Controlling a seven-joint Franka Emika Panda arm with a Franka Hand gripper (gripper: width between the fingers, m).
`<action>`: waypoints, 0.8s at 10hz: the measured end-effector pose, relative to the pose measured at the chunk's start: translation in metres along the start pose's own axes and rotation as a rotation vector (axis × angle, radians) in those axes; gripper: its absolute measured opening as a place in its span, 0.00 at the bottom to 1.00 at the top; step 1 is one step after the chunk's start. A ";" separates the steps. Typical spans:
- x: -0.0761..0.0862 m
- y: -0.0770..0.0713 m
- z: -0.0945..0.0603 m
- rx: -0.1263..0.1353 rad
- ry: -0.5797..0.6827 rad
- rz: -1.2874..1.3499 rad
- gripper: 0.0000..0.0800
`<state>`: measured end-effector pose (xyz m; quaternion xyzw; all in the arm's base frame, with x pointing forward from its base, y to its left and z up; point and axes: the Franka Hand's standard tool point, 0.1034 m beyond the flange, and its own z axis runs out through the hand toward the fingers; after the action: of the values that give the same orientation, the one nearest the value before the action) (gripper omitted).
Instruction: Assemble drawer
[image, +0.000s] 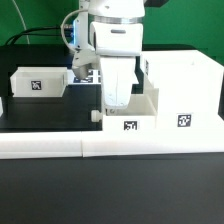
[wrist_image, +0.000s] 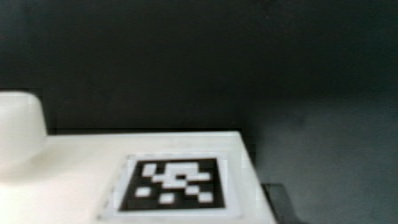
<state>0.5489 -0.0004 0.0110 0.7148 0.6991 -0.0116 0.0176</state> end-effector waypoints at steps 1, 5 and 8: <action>-0.001 0.000 0.000 0.002 -0.001 0.001 0.05; -0.001 0.000 0.000 0.002 -0.001 -0.002 0.05; -0.001 0.001 0.000 0.001 -0.001 -0.003 0.05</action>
Offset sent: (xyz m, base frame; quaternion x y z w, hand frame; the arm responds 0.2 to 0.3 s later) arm 0.0000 0.0000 0.0000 0.0000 0.0000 0.0000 1.0000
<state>0.5496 -0.0017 0.0110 0.7137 0.7001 -0.0123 0.0172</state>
